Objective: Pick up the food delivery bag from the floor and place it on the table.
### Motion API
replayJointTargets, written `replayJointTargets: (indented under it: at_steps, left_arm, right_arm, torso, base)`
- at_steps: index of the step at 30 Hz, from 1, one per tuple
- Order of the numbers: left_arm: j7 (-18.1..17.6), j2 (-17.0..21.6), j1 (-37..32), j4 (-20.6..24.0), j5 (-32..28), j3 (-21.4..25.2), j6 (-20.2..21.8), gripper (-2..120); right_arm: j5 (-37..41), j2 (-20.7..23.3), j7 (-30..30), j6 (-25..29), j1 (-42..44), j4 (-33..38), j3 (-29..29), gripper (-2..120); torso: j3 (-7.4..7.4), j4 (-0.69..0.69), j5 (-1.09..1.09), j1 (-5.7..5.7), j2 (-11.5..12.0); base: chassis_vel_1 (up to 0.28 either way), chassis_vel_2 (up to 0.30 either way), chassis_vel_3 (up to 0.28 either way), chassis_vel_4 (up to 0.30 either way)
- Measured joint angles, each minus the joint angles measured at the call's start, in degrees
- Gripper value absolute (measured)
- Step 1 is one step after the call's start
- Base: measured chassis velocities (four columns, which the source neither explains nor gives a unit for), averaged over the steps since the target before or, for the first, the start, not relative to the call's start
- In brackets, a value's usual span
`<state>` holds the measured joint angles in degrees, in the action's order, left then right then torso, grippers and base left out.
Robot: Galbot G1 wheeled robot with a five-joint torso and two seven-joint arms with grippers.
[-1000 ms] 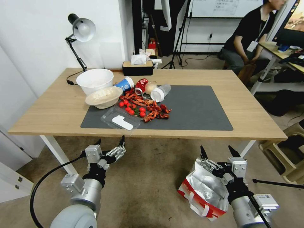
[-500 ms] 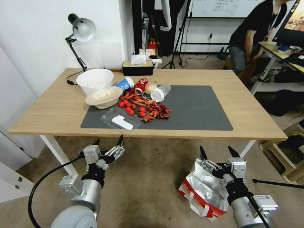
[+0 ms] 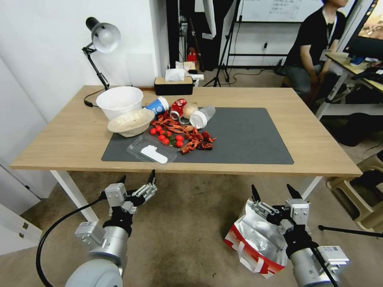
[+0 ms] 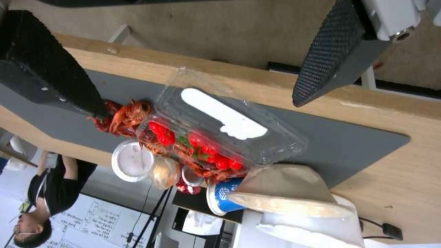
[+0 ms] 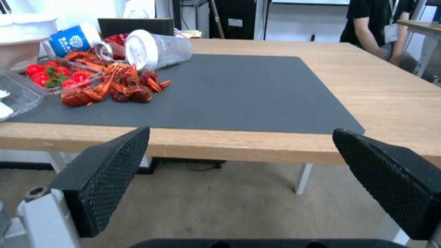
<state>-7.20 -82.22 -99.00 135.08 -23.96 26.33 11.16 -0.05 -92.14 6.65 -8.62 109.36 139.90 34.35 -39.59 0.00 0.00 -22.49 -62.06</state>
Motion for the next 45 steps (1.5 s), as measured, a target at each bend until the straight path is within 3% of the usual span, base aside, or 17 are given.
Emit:
replayJointTargets:
  at_steps: [45]
  left_arm:
    - [1.3, -0.3, -1.4, 0.7, 2.1, 0.7, -1.0, 100]
  right_arm:
    - [-1.3, 0.0, 0.2, 0.1, 0.2, -0.9, -0.6, 100]
  torso:
    - [7.27, 0.00, 0.00, 5.55, 12.8]
  base:
    - [0.000, 0.000, 0.000, 0.000]
